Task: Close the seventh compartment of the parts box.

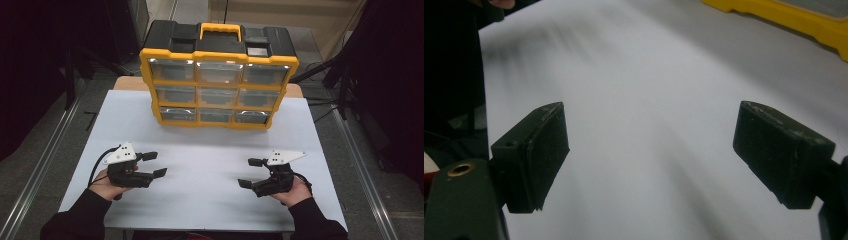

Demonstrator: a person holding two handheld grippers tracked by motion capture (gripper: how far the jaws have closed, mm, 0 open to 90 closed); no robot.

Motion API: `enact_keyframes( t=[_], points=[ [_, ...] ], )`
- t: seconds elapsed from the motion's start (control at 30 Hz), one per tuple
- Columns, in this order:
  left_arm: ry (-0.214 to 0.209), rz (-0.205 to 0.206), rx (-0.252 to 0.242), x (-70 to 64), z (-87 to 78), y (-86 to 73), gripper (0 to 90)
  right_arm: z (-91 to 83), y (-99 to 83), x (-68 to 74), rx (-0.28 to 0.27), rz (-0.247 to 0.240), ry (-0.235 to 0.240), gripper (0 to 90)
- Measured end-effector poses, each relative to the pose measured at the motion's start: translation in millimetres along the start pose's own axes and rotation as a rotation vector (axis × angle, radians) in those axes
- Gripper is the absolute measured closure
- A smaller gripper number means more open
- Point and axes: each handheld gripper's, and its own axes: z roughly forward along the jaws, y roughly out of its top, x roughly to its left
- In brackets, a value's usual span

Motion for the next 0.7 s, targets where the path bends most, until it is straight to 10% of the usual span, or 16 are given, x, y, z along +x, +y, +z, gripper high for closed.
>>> enact_keyframes(
  t=[0.7],
  points=[
    [0.013,0.019,0.037,-4.5,-13.1,-16.8,31.3,-6.8,-4.1,-4.7,0.0,-0.018,-0.019,15.6]
  ],
)
